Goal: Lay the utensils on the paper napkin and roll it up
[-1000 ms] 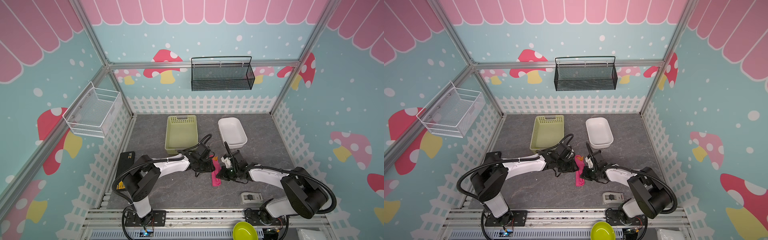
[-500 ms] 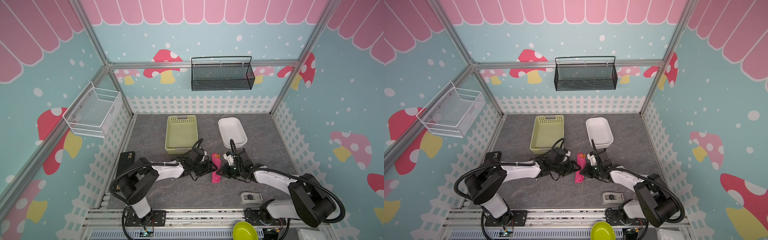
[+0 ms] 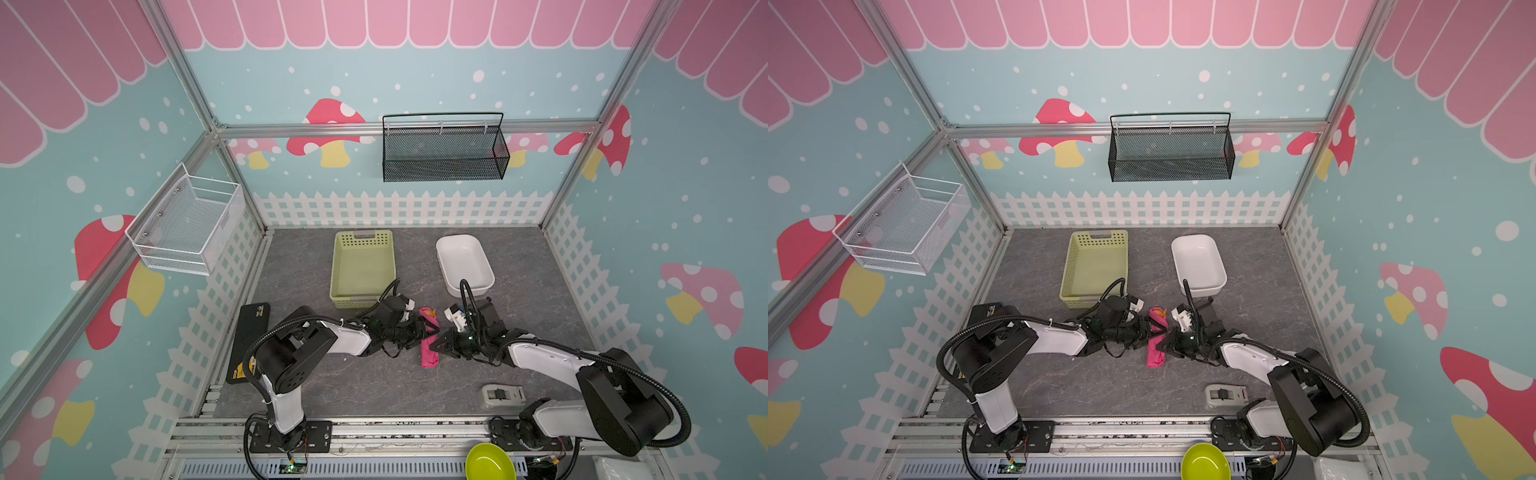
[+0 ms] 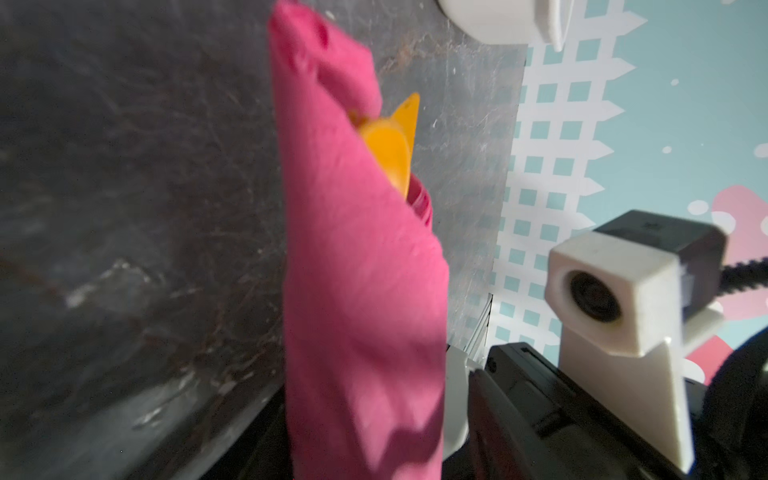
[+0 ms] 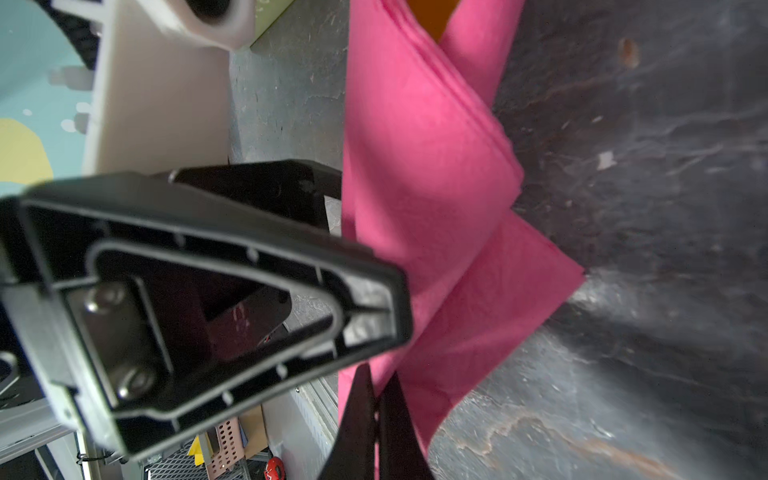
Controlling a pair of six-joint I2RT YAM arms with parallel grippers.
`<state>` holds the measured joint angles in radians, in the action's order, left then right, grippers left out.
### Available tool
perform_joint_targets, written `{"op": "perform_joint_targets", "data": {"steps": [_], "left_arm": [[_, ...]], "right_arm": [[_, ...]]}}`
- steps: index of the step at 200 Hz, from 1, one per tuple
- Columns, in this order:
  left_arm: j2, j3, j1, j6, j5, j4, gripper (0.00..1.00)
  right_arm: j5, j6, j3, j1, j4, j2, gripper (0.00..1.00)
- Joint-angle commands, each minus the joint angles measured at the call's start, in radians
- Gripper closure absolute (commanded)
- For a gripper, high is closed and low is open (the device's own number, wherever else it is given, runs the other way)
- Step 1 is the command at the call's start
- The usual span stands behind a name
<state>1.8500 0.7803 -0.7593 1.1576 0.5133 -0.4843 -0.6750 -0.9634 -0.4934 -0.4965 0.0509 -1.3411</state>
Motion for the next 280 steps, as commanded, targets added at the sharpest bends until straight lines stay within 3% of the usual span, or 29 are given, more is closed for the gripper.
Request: {"op": "perform_joint_targets", "data": {"steps": [1,55,184,231,280], "left_arm": [[0.039,-0.015,0.012,0.049,0.042,-0.145,0.41],[0.075,-0.036,0.012,0.09,0.071,-0.279,0.51],[0.022,-0.037,0.018,0.055,0.054,-0.27,0.75],[-0.109,0.03,0.061,-0.082,0.026,-0.058,0.75],[-0.273,0.207,0.094,-0.326,-0.025,0.265,0.76]], "right_arm": [[-0.026,-0.011,0.018,0.006,0.018,0.023,0.99],[-0.024,-0.013,0.016,0.007,0.018,0.031,0.99],[0.006,-0.014,0.004,0.011,-0.015,0.08,0.97],[0.102,0.042,-0.06,0.027,-0.149,0.201,0.77],[0.156,0.066,-0.142,0.064,-0.184,0.364,0.68]]}}
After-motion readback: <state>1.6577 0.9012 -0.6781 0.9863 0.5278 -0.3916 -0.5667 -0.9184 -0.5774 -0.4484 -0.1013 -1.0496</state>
